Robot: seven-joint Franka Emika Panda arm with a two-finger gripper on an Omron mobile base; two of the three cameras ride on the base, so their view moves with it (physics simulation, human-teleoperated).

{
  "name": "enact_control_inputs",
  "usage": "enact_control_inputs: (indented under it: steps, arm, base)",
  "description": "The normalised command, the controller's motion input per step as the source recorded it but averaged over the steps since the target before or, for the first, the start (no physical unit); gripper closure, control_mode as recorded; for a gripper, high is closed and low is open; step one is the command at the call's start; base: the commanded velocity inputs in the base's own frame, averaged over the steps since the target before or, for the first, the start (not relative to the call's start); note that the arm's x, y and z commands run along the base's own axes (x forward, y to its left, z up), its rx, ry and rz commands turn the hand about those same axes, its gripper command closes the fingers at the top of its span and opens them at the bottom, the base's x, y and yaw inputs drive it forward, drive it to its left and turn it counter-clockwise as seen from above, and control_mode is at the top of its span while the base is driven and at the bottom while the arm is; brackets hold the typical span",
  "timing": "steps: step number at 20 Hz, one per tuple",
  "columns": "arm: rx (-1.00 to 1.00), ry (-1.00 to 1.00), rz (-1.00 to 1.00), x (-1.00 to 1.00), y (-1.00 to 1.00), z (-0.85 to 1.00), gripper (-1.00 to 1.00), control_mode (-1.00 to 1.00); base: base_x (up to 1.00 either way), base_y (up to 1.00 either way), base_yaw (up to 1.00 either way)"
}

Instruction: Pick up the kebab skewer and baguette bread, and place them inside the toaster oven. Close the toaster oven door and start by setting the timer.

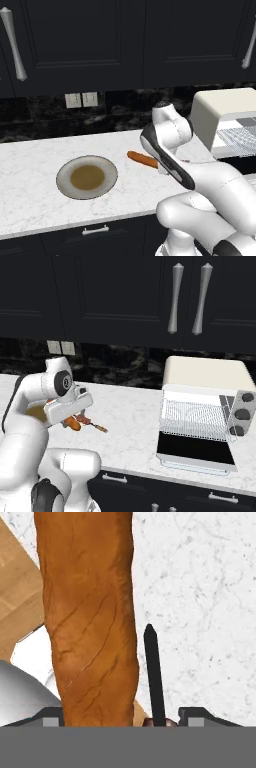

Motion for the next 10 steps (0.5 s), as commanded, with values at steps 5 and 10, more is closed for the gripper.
enact_control_inputs:
  steps: [5, 10]
  arm:
    - [0.0, -0.07, 0.04, -0.15, -0.96, 0.31, 1.0, -1.0]
    - [0.0, -0.07, 0.11, 0.0, -0.98, 0.3, 1.0, -1.0]
  base:
    - [0.0, 0.0, 0.0]
    - [0.0, 0.0, 0.0]
